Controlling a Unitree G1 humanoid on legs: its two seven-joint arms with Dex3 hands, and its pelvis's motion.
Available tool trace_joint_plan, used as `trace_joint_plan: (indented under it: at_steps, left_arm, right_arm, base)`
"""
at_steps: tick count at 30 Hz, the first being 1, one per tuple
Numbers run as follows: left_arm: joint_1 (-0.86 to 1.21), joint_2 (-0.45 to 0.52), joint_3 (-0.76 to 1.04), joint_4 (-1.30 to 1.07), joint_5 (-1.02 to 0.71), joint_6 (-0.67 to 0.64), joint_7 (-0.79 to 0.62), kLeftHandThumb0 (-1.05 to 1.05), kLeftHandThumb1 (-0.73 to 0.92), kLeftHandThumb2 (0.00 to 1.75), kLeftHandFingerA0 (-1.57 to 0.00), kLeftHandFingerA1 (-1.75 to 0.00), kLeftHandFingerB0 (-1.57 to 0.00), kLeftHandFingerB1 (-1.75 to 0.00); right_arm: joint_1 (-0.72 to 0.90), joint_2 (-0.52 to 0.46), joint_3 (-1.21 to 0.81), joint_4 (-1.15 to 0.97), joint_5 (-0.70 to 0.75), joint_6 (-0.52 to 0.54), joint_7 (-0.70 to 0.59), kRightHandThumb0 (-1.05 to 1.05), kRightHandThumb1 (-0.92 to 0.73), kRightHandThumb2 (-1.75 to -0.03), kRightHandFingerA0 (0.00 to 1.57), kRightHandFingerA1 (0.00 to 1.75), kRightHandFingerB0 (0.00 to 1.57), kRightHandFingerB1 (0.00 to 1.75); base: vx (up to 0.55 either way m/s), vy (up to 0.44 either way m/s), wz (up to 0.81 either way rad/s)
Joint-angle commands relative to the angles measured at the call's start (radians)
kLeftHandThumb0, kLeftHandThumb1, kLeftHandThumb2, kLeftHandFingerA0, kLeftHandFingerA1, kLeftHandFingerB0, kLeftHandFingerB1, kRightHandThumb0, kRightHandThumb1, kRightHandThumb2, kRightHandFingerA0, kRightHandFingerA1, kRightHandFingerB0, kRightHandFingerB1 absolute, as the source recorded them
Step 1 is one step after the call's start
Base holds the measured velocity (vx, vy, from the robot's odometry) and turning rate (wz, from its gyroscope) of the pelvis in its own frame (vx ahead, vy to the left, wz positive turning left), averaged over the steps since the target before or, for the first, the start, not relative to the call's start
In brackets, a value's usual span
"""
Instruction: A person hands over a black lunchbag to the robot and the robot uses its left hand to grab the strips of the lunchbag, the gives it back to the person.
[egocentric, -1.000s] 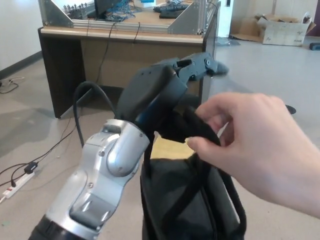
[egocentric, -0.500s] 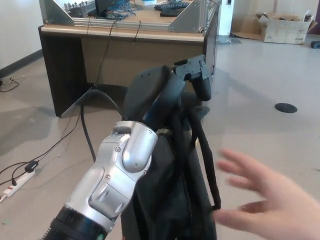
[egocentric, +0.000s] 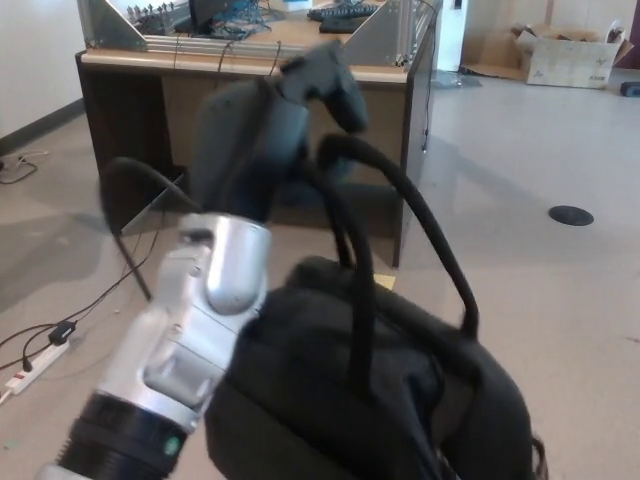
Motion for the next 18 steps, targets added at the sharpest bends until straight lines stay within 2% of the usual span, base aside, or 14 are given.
trace_joint_plan:
  at_steps: [1,6,8,12,18]
  left_arm:
    - [-0.062,0.141,0.247,-0.152,-0.005,-0.229,0.334,-0.21,0.69,0.58,-0.83,-1.75,-0.58,-1.75]
    - [0.057,0.151,0.342,-0.244,-0.101,-0.292,0.267,-0.20,0.67,0.57,-0.87,-1.75,-0.59,-1.75]
    - [0.128,0.166,0.369,-0.272,-0.086,-0.328,0.272,-0.27,0.67,0.57,-0.87,-1.75,-0.60,-1.75]
    - [0.267,0.181,0.422,-0.347,-0.051,-0.379,0.298,-0.27,0.67,0.58,-0.89,-1.75,-0.63,-1.74]
    - [0.509,0.139,0.486,-0.489,-0.048,-0.435,0.303,-0.24,0.68,0.58,-0.91,-1.75,-0.64,-1.75]
  right_arm:
    - [-0.024,-0.033,-0.013,0.003,0.018,0.002,0.036,-0.56,-0.77,-0.63,0.47,0.41,0.45,0.39]
    - [-0.018,-0.034,-0.014,0.003,0.020,-0.001,0.042,-0.55,-0.78,-0.63,0.48,0.41,0.46,0.39]
    - [-0.015,-0.038,-0.013,0.001,0.017,0.000,0.039,-0.54,-0.78,-0.63,0.49,0.42,0.47,0.39]
    - [-0.009,-0.049,-0.014,-0.004,0.013,-0.002,0.037,-0.54,-0.77,-0.64,0.49,0.43,0.47,0.39]
    - [-0.019,-0.051,-0.002,0.006,-0.006,-0.001,0.021,-0.55,-0.78,-0.64,0.49,0.43,0.48,0.39]
  base:
    - [0.00,0.000,0.00]
    - [0.00,0.000,0.00]
    - [0.00,0.000,0.00]
    - [0.00,0.000,0.00]
    - [0.00,0.000,0.00]
